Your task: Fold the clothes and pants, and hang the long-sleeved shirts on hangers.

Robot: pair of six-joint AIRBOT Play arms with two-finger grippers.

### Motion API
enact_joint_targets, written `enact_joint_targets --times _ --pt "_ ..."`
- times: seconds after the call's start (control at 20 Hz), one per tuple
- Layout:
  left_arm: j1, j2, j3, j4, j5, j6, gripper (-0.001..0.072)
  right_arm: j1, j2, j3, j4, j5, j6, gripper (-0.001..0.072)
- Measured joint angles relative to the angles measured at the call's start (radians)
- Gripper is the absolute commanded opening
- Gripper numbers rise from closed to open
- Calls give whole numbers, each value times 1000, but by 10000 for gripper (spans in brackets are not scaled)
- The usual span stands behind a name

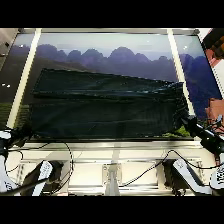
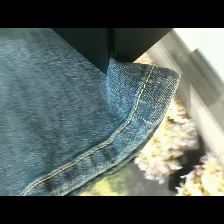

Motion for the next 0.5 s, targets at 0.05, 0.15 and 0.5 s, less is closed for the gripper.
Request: enact_joint_targets --times 0.05,0.15,0.5 --pt "0 16 8 -9 3 16 17 0 12 22 -15 34 5 49" --pt "0 59 33 -24 4 38 17 0 41 72 -72 94 60 49" --pt "-1 266 107 -34 -5 71 15 0 163 311 -400 334 305 49"
